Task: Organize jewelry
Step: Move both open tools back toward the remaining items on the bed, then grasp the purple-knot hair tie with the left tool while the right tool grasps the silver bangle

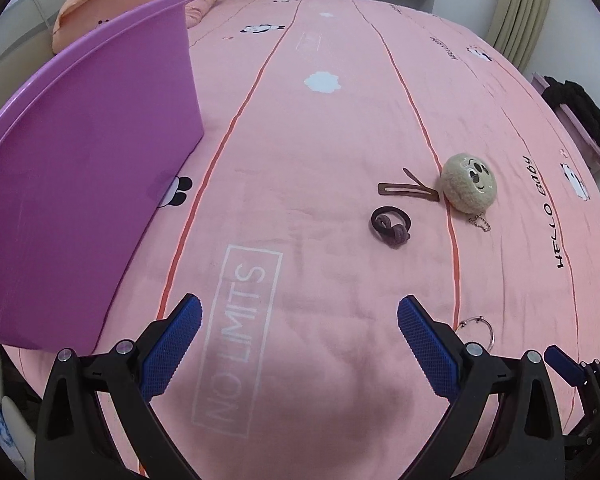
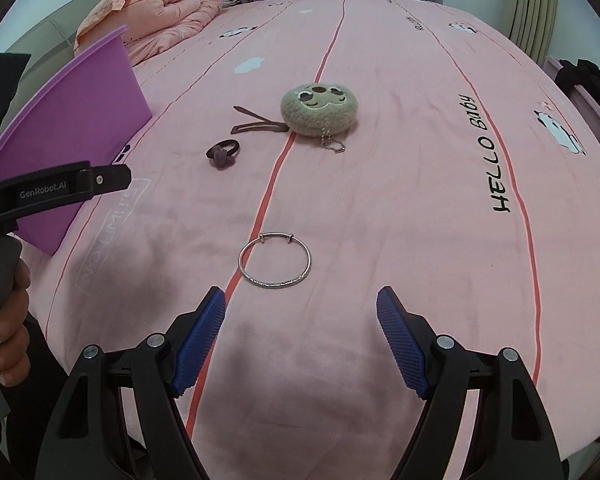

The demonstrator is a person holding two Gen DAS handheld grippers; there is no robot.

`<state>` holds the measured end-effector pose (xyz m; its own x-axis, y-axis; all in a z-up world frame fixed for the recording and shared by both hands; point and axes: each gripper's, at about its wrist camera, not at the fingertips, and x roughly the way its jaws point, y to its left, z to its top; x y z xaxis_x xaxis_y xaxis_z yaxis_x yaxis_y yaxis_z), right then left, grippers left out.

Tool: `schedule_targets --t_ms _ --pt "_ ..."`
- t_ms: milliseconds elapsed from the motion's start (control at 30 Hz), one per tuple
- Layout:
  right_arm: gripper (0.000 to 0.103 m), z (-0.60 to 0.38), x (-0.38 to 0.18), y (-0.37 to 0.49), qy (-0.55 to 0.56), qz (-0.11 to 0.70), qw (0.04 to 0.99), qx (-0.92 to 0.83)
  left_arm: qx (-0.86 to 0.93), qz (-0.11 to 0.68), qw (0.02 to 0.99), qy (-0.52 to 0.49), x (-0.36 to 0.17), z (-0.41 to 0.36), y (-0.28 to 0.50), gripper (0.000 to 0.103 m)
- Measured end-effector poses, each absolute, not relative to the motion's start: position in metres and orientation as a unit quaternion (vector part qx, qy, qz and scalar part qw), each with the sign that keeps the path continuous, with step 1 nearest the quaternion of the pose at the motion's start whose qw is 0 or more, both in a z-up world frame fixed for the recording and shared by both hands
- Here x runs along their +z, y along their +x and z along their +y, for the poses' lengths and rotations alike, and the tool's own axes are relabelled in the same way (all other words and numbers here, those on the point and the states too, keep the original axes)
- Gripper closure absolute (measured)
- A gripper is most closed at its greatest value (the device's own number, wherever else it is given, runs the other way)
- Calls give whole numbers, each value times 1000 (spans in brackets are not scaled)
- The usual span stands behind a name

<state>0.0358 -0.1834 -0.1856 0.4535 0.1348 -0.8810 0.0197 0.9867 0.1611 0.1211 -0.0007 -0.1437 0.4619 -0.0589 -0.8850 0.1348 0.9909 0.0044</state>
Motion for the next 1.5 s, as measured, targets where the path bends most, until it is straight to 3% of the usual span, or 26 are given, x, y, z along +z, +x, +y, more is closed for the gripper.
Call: schedule_targets --t_ms 633,1500 --pt "29 -179 -211 66 99 543 833 33 -70 549 832 48 -183 -40 166 6" --pt "26 -163 -225 69 34 534 845 13 -60 561 825 44 -223 -65 208 5"
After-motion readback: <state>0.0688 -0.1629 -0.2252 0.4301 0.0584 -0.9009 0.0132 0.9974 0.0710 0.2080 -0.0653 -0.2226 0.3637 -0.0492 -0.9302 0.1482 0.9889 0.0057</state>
